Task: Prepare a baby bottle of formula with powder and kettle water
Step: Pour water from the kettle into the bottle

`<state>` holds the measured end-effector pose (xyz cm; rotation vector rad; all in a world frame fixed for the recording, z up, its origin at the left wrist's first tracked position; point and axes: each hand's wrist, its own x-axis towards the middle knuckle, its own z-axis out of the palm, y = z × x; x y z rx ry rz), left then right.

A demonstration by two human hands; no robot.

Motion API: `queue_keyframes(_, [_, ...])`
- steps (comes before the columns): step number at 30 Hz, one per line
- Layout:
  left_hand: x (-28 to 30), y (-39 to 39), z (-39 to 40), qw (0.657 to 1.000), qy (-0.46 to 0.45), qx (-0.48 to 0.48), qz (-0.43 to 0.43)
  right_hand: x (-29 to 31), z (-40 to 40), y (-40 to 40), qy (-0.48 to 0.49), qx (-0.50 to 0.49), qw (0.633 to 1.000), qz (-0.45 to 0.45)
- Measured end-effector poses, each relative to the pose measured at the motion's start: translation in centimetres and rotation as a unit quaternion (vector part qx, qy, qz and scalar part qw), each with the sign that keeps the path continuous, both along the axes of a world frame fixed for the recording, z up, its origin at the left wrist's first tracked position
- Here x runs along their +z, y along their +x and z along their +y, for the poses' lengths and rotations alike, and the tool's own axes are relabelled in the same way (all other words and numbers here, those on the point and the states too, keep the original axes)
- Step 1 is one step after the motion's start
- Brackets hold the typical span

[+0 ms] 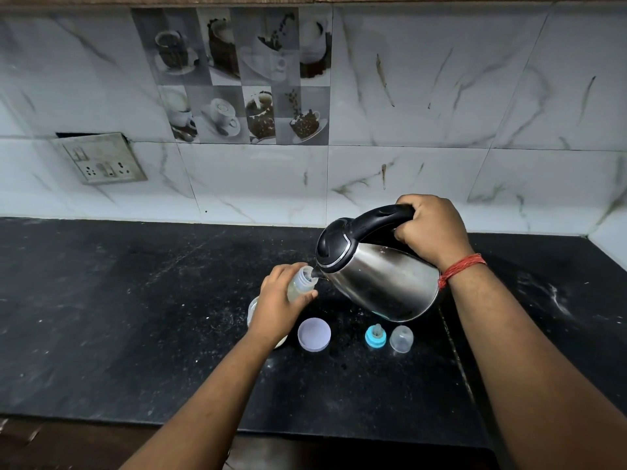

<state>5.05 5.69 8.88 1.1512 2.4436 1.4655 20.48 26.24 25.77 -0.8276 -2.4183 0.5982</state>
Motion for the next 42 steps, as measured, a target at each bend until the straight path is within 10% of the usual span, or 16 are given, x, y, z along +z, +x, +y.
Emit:
queue_keyframes(29, [-0.1, -2.0, 2.1, 1.0, 0.009, -0.01, -0.022, 1.1, 1.9, -3.0, 0.043, 0.016, 0.998, -0.032])
queue_keyframes(42, [0.1, -2.7, 2.8, 0.997, 0.055, -0.021, -0.046, -1.4, 5.2, -2.7, -0.118, 0.015, 0.991, 0.056])
